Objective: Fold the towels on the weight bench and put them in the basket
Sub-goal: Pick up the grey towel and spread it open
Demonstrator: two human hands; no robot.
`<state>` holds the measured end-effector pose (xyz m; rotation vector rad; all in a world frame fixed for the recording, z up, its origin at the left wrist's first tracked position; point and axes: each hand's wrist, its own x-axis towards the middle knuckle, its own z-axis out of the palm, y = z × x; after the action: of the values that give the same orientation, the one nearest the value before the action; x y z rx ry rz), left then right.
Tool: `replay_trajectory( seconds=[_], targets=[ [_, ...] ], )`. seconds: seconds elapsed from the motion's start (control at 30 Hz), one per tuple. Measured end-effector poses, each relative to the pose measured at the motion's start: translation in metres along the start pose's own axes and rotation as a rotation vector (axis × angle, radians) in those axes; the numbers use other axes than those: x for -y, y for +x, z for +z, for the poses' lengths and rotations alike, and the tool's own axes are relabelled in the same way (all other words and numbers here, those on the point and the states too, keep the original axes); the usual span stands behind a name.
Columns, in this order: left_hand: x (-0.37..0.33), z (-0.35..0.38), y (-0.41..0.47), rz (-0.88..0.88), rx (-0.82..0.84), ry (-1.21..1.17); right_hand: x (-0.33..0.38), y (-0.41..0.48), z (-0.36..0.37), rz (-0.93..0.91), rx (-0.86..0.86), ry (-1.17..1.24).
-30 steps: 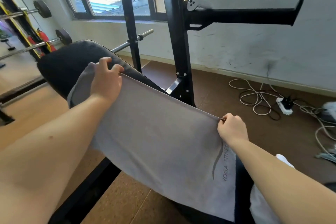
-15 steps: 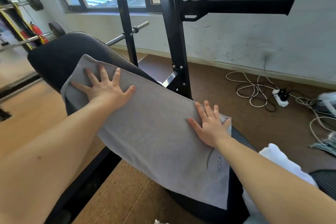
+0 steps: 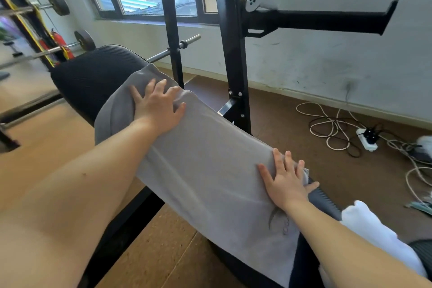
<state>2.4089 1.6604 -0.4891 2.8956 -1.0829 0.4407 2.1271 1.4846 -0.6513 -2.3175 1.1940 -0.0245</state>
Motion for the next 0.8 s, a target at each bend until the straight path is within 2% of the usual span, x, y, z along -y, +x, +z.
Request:
replay_trajectory(
  seconds=[0.1, 0.23, 0.37, 0.47, 0.67, 0.8],
  targets=[
    [-0.008, -0.004, -0.022, -0.09, -0.108, -0.002, 0.017, 0.002, -0.009, -0.081, -0.077, -0.075],
    [-0.007, -0.006, -0.045, -0.233, -0.039, 0.049, 0.083, 0.01, -0.018, -0.344, -0.165, -0.001],
    [0.023, -0.003, -0.048, -0.272, 0.054, 0.094, 0.163, 0.013, -0.015, -0.572, -0.089, 0.012],
    [0.049, -0.002, -0.04, -0.207, 0.097, 0.144, 0.191, 0.018, -0.004, -0.579, -0.008, -0.065],
    [0.085, -0.016, -0.01, -0.086, 0.14, 0.165, 0.193, 0.034, -0.001, -0.496, -0.024, -0.086],
    [0.092, -0.021, -0.009, -0.068, 0.089, 0.158, 0.196, 0.033, -0.003, -0.486, -0.012, -0.091]
  ],
)
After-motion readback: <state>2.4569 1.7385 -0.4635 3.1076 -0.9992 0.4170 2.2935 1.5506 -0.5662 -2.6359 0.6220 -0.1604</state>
